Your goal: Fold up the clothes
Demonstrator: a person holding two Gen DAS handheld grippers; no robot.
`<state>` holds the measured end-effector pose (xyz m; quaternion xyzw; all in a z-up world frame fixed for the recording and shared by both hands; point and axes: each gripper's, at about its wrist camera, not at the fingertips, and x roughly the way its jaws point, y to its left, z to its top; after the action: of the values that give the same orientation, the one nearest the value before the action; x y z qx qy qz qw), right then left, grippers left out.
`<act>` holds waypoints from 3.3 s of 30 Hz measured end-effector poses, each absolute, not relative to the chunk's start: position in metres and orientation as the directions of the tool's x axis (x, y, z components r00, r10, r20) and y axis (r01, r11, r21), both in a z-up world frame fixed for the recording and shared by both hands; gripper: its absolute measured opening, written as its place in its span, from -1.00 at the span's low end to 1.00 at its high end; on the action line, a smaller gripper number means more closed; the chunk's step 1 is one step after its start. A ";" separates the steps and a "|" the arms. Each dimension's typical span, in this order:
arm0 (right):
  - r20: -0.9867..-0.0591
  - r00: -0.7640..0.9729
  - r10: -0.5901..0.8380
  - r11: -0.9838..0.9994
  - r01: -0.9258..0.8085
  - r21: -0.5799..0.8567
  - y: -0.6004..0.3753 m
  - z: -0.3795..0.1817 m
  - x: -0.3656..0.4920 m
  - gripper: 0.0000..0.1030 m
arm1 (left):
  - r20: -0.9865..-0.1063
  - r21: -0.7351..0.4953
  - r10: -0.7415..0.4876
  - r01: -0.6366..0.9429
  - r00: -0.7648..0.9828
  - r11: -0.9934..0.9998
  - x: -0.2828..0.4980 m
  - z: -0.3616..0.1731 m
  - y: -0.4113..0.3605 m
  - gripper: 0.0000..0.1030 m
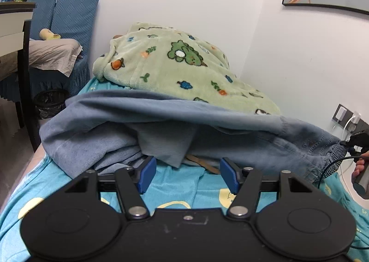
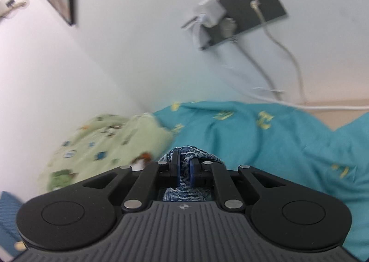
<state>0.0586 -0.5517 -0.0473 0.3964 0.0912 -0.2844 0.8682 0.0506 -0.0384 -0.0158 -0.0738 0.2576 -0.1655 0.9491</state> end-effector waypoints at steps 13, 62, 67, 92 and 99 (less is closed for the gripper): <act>-0.562 0.745 -0.359 0.560 0.654 0.509 -0.555 -0.085 0.062 -0.09 | -0.510 -0.273 -0.372 0.264 0.776 0.925 0.064 -0.023 -0.038 0.14; -0.514 0.832 0.211 0.644 0.278 0.713 -0.373 -0.021 0.071 -0.92 | -0.537 -0.587 -0.374 -0.017 0.756 0.809 0.092 -0.027 0.036 0.26; -0.649 0.727 0.225 0.625 0.403 0.668 -0.359 -0.055 0.032 -0.93 | -0.537 -0.649 -0.383 -0.078 0.751 0.757 0.085 -0.031 0.050 0.26; -0.533 0.841 -0.088 0.848 0.344 0.403 -0.340 -0.019 0.003 0.31 | -0.576 -0.499 -0.266 -0.075 0.773 0.863 0.082 -0.032 0.022 0.26; -0.591 0.776 0.223 0.905 0.060 0.421 -0.286 -0.056 0.081 -0.69 | -0.610 -0.450 -0.207 -0.120 0.765 0.885 0.082 -0.035 0.028 0.25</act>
<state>0.0806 -0.2861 -0.0560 0.2130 0.3320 0.0446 0.9178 0.0822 0.0283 -0.0353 -0.2388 0.3420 -0.0238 0.9085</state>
